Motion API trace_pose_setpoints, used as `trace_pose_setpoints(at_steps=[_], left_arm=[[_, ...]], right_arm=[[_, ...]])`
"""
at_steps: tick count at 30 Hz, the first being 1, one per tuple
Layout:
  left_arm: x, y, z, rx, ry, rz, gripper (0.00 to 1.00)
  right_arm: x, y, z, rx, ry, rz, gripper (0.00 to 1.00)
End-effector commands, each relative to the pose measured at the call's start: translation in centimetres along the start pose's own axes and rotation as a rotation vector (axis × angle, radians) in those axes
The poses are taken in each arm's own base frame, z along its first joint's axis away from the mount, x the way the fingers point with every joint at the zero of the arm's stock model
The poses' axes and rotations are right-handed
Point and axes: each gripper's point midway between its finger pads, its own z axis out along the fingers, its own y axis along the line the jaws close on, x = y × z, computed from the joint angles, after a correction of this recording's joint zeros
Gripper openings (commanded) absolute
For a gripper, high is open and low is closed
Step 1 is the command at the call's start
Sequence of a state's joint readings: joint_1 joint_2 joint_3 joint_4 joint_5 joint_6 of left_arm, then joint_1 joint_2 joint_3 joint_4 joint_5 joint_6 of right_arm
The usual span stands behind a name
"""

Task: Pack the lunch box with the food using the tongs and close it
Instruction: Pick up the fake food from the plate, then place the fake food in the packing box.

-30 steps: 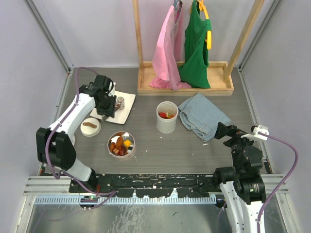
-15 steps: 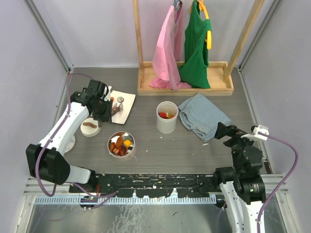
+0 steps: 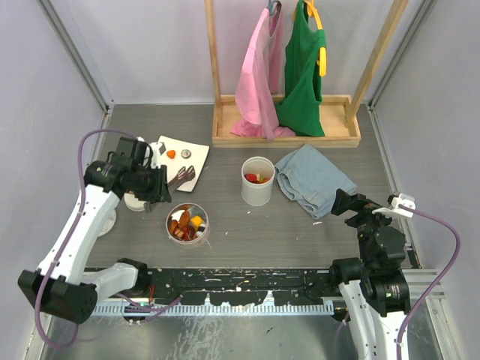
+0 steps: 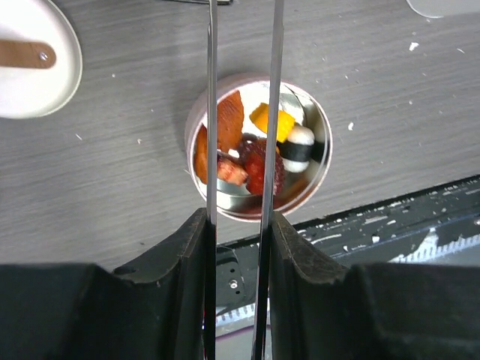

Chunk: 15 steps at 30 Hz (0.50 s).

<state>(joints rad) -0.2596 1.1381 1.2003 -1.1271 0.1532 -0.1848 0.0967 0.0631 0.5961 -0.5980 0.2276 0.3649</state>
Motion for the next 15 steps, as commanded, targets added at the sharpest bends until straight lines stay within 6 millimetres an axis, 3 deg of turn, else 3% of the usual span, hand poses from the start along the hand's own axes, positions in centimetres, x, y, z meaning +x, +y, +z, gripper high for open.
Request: trace_pose_setpoints(at_steps=[1,15], left_arm=[[1.8,-1.4,-1.9,0.079,-0.008,-0.028,0.32],[7.9,-1.6,-5.6,0.109,0.031,-0.074,0.31]], right_arm=[[-1.7,0.5,-0.1,-0.017,-0.067,0.015,1.0],[-1.6,0.4,0.0,-0.007,-0.059,0.015,1.0]])
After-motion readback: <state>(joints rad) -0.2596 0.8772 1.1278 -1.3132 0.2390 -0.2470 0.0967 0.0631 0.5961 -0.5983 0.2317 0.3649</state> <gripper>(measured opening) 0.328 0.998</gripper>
